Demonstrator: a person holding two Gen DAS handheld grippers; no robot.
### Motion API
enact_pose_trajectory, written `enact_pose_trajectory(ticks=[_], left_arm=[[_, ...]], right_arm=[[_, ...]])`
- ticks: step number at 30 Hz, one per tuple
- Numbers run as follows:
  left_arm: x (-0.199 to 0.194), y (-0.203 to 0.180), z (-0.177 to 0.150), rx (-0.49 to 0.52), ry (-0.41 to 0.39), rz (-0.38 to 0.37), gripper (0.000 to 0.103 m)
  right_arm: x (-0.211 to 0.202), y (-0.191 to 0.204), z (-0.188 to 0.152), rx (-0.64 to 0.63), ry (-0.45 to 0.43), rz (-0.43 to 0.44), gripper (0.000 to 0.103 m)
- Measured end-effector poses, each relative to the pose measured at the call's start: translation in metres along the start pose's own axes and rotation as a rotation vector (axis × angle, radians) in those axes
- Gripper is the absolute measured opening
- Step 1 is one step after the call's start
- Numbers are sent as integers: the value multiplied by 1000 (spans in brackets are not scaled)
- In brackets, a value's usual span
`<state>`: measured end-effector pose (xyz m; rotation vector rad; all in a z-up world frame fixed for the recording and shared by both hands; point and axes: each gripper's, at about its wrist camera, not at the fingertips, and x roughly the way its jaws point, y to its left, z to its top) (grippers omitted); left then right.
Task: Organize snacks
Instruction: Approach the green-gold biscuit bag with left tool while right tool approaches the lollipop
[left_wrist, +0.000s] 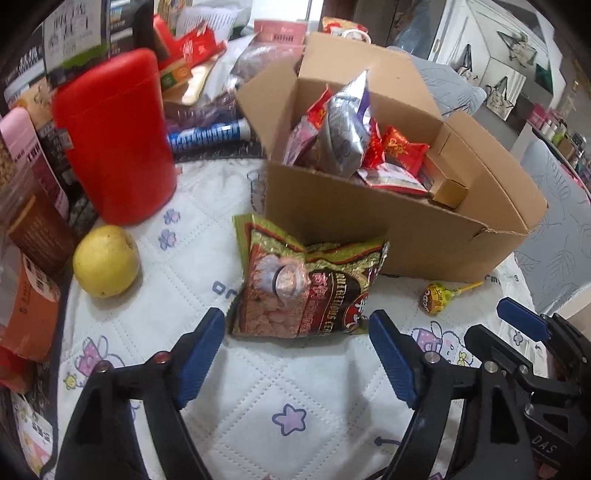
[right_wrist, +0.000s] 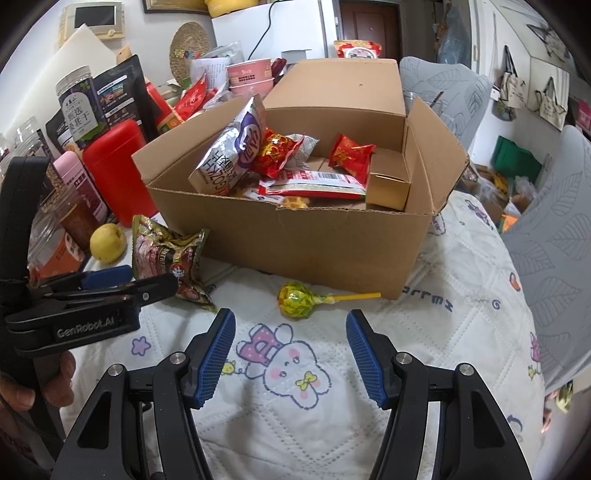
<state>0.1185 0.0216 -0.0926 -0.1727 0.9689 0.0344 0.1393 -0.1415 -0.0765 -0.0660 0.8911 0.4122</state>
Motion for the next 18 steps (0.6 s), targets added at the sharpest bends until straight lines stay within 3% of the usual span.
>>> enact_pose_trajectory(ticks=[3, 7, 18], left_arm=[[-4, -5, 2, 34, -30, 15, 80], [7, -6, 8, 54, -5, 29, 80], [48, 0, 15, 11, 65, -38, 80]], right_arm=[[1, 0, 0, 0, 1, -1, 63], [3, -2, 1, 5, 5, -4, 63], [10, -3, 4, 0, 9, -6, 63]])
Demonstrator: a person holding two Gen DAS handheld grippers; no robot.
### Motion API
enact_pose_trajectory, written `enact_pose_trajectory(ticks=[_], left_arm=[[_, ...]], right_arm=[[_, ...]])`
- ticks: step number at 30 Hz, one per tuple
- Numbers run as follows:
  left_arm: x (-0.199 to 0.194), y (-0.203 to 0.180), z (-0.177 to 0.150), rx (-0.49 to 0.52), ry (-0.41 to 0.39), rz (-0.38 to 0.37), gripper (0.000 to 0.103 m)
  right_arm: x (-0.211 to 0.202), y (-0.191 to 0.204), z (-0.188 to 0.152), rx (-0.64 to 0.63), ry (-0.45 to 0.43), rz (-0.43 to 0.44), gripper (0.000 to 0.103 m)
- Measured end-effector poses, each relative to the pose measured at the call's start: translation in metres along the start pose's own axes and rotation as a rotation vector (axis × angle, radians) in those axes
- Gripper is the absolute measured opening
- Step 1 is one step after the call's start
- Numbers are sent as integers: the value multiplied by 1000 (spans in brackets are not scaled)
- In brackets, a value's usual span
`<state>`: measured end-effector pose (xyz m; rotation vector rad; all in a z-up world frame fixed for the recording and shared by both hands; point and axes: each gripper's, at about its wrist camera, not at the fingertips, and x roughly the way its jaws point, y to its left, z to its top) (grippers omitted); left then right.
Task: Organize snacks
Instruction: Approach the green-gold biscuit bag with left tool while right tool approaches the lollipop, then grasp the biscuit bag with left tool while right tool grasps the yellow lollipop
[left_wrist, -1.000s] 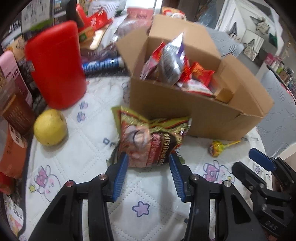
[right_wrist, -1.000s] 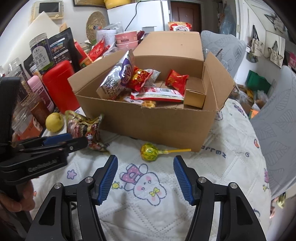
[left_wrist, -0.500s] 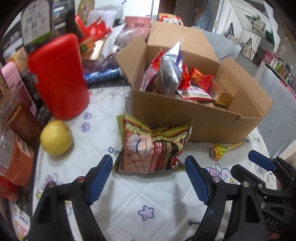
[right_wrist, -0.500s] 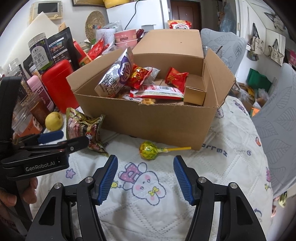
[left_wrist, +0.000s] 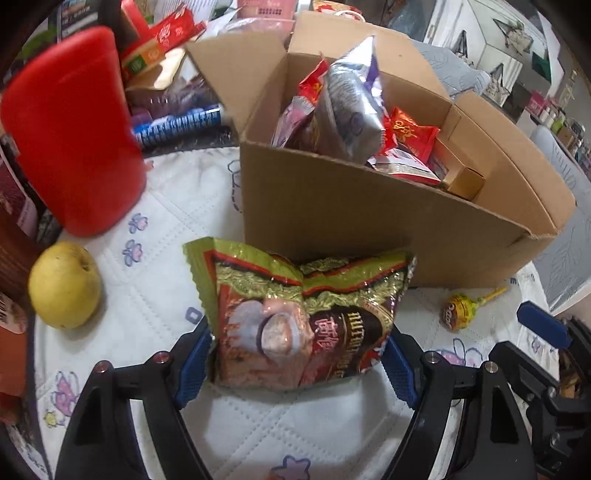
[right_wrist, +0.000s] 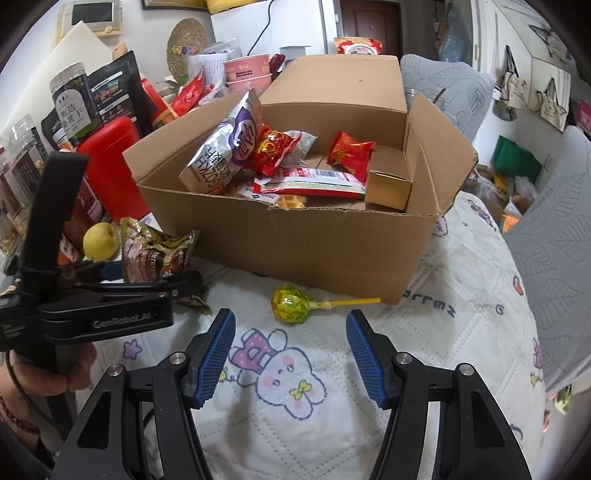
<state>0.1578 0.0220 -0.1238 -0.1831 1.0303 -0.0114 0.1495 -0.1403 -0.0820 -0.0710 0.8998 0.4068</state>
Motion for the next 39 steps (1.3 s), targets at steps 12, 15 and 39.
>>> enact_pose_trajectory(ticks=[12, 15, 39], left_arm=[[-8, -3, -4, 29, -22, -21, 65], [-11, -5, -7, 29, -13, -34, 65], [-55, -15, -28, 65, -31, -85, 64]], right_arm=[[24, 3, 7, 1, 25, 37, 56], [34, 3, 7, 0, 38, 11, 48], [13, 9, -17, -41, 17, -9, 26]])
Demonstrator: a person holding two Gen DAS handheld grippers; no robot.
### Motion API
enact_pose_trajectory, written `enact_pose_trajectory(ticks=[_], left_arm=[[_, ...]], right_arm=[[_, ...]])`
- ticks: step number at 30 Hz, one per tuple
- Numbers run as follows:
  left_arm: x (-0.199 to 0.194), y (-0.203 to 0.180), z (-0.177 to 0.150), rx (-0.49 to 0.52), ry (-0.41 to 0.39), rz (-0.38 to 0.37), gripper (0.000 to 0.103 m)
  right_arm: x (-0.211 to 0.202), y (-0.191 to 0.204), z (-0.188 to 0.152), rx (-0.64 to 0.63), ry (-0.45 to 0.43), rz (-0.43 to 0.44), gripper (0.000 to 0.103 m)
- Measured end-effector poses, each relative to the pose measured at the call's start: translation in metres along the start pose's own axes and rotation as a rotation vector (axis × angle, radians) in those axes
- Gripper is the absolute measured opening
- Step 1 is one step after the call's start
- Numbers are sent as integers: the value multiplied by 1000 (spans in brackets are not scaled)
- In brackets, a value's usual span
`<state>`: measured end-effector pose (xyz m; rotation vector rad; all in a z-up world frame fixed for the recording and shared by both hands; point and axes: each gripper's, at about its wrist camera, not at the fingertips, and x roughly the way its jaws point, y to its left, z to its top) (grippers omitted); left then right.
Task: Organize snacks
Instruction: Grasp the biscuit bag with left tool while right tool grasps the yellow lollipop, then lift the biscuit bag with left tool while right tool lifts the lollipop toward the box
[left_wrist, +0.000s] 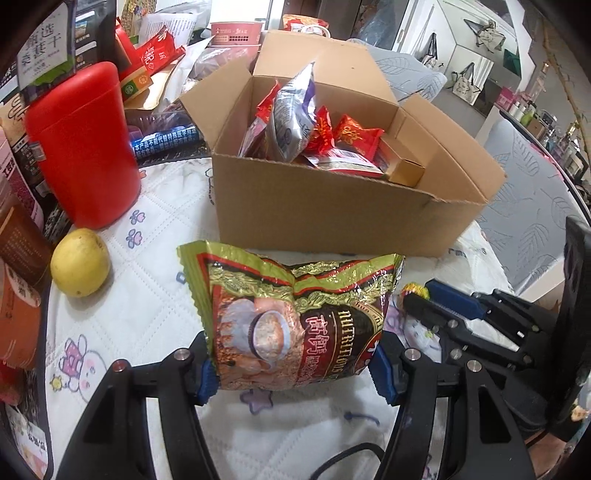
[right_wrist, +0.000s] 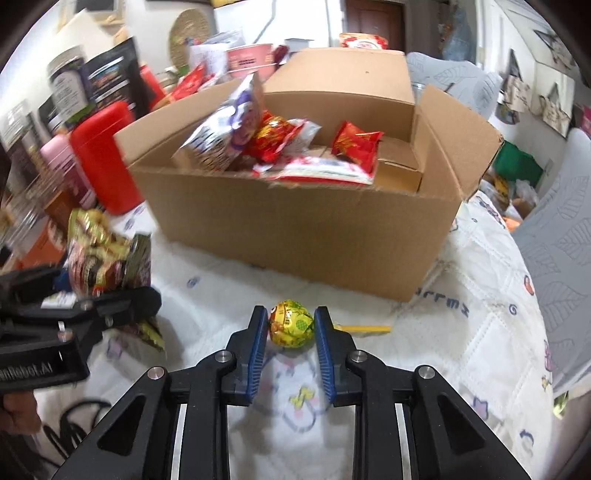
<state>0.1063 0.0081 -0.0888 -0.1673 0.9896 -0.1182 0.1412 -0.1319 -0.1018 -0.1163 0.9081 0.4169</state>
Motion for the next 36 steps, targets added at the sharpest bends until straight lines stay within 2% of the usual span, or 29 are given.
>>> enact_pose_trajectory(ticks=[9, 12, 18, 20, 22, 23, 30, 36], left_arm=[[-23, -1, -22, -2, 5, -24, 64], [-30, -3, -30, 4, 9, -39, 64], [-34, -6, -39, 7, 17, -54, 64], [-34, -6, -42, 1, 19, -54, 64], [-35, -4, -43, -8, 16, -50, 64], [-35, -3, -43, -10, 14, -47, 64], [-36, 8, -40, -36, -4, -11, 64], [-32, 18, -38, -62, 2, 6, 64]], right_arm=[[-23, 8, -28, 0, 2, 16, 24], [-41, 14, -37, -7, -5, 33, 16], [-49, 21, -48, -3, -2, 36, 16], [-46, 19, -48, 25, -1, 24, 25], [-44, 15, -48, 63, -5, 25, 61], [-42, 13, -47, 88, -9, 32, 62], [-19, 8, -35, 196, -6, 17, 61], [-5, 11, -32, 211, 15, -42, 44]])
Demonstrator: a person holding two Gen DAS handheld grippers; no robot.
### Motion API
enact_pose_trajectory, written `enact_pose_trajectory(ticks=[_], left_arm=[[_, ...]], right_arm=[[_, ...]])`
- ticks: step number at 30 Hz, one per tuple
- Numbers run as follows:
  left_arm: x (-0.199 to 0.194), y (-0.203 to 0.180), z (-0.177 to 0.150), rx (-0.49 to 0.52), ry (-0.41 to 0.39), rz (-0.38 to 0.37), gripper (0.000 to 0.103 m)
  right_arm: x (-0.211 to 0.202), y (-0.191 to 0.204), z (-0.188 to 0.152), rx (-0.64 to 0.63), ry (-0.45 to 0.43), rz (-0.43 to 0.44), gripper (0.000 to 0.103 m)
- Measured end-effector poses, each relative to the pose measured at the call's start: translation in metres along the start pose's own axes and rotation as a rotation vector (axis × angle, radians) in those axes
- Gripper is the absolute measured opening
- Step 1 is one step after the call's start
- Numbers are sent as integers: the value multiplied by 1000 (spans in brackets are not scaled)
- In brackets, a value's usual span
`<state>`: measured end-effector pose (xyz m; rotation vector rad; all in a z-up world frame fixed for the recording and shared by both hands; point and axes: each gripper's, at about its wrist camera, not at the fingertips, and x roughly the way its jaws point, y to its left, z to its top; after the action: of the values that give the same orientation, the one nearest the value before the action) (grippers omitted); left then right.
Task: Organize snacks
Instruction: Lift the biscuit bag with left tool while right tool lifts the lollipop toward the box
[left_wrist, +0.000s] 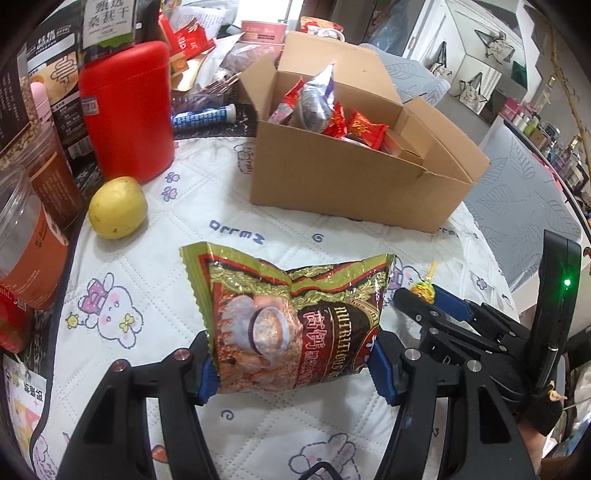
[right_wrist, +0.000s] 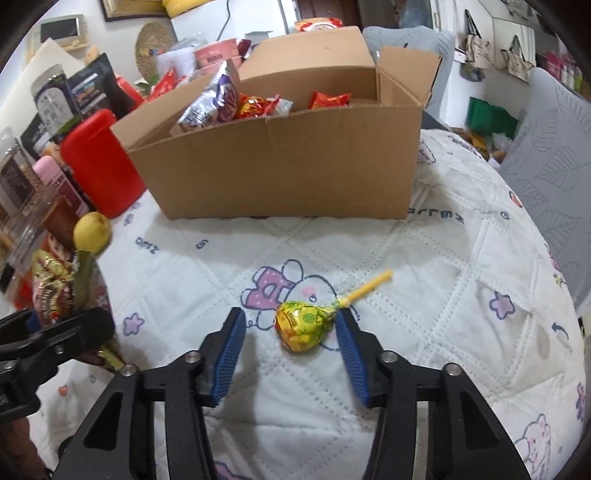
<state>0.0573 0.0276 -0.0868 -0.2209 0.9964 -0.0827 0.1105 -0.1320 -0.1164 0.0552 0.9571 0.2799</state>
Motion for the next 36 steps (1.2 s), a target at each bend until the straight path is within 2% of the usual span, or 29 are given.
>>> enact_pose_trajectory(ticks=[2, 3, 4, 17, 26, 36], left_arm=[[2, 2, 1, -5, 4, 0, 64], [2, 3, 1, -7, 6, 1, 64], [3, 4, 1, -9, 8, 2, 64], [2, 1, -3, 3, 14, -14, 64], [-13, -14, -9, 39, -12, -31, 64], [-42, -41, -9, 117, -81, -72, 64]], right_arm=[[-1, -2, 1, 6, -7, -10, 36], [0, -3, 1, 7, -10, -18, 28], [0, -5, 1, 5, -10, -22, 26], [-12, -8, -7, -3, -12, 16, 26], [-42, -7, -22, -10, -33, 74, 26], [-90, -3, -35, -61, -92, 138, 26]])
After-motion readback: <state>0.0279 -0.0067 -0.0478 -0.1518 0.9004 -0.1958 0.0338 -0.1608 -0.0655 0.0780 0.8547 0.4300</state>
